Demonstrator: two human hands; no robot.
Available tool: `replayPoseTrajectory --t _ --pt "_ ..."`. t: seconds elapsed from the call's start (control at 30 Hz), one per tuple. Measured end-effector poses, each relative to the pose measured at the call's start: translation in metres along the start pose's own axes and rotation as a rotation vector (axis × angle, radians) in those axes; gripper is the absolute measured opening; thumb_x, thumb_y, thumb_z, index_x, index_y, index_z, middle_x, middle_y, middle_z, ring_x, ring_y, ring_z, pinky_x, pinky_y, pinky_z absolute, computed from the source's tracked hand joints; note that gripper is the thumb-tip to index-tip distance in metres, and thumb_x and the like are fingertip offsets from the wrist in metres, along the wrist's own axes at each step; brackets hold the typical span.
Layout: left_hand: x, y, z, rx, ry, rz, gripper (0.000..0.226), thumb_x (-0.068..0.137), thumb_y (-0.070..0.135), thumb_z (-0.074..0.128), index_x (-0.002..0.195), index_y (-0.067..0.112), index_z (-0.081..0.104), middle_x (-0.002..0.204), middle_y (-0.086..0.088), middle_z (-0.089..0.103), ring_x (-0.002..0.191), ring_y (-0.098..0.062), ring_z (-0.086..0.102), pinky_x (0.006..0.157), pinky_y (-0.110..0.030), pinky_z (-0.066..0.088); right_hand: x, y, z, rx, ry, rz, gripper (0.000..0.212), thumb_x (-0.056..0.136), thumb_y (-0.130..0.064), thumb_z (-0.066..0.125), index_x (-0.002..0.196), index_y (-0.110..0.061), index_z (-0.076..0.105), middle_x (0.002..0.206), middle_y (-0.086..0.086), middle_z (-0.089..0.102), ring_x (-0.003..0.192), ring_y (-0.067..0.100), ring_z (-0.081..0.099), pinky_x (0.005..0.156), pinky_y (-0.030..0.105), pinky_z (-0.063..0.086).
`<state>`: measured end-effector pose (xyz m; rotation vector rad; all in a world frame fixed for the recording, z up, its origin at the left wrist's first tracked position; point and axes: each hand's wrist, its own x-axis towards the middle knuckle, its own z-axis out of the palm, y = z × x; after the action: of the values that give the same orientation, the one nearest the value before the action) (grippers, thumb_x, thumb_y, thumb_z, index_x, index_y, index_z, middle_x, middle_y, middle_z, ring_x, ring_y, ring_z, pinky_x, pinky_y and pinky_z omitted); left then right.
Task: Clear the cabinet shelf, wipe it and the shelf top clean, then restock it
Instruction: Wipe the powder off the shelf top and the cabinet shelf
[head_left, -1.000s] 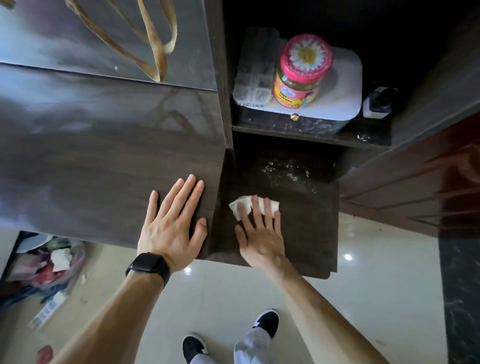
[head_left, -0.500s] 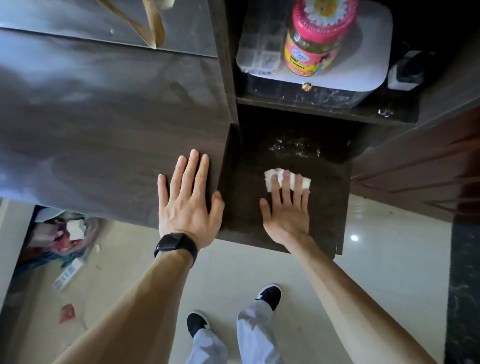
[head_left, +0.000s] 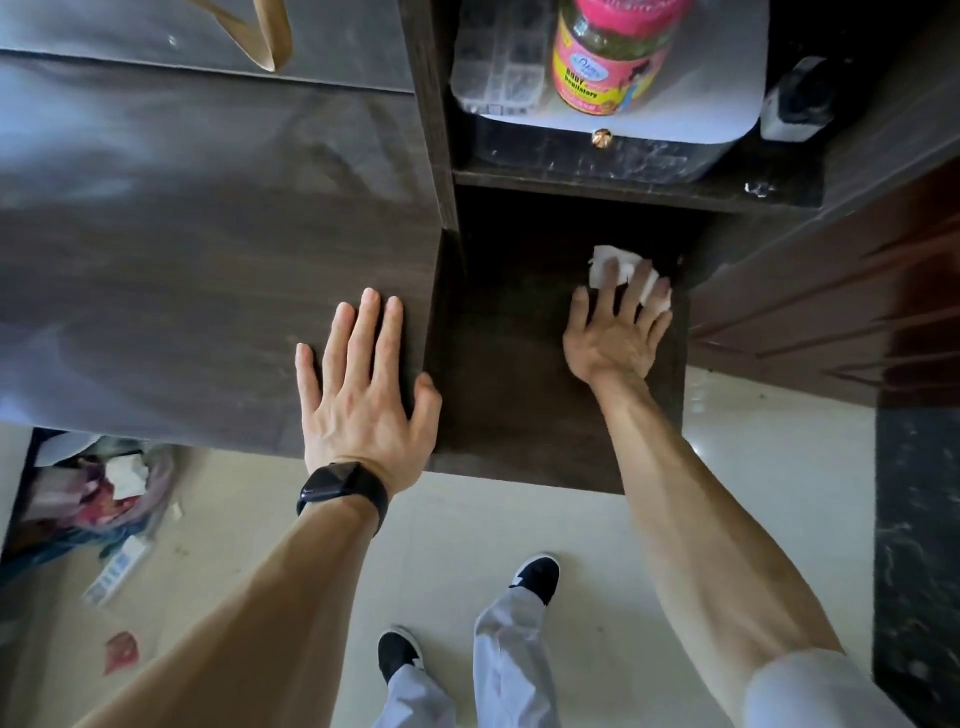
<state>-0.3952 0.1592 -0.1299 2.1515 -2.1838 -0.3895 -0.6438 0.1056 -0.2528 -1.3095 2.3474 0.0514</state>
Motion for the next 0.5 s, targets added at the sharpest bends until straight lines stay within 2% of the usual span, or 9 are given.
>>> replayPoseTrajectory --t 0.17,0.3,0.4,0.5 --pt "0.000 -0.001 -0.001 -0.001 -0.001 0.023 0.069 0.095 0.045 0.035 0.157 0.028 0.009 0.166 0.006 0.004 0.152 -0.016 -0.003 0.122 -0.050 -0.003 -0.092 0.022 0.026 -0.020 -0.044 -0.051 0.069 0.096 -0.062 0.006 0.155 -0.029 -0.008 0.163 0.010 -0.020 0.147 0.036 -0.023 0.121 0.055 -0.001" --pt "0.000 0.000 0.000 -0.002 0.007 0.035 0.069 0.095 0.046 0.031 0.157 0.027 0.009 0.166 0.005 0.004 0.152 -0.018 -0.002 0.122 -0.052 -0.001 -0.161 0.006 0.055 -0.122 -0.040 -0.237 0.073 0.098 -0.061 0.020 0.157 -0.020 0.010 0.164 0.019 -0.001 0.148 0.045 -0.010 0.120 0.059 0.006" --pt "0.000 0.000 0.001 -0.017 0.018 0.041 0.071 0.093 0.044 0.034 0.157 0.025 0.012 0.166 0.004 0.006 0.152 -0.018 0.000 0.122 -0.053 0.001 -0.144 -0.018 0.056 -0.152 -0.050 -0.342 0.069 0.099 -0.058 0.019 0.157 -0.023 0.008 0.165 0.014 -0.004 0.149 0.041 -0.012 0.121 0.056 0.004" --pt "-0.002 -0.001 0.003 -0.020 0.019 0.039 0.072 0.093 0.042 0.037 0.157 0.024 0.012 0.166 0.004 0.006 0.152 -0.017 -0.001 0.122 -0.053 0.001 -0.080 -0.048 0.042 -0.133 -0.063 -0.432 0.064 0.101 -0.055 0.013 0.155 -0.030 -0.008 0.164 0.006 -0.019 0.148 0.033 -0.023 0.122 0.051 -0.004"
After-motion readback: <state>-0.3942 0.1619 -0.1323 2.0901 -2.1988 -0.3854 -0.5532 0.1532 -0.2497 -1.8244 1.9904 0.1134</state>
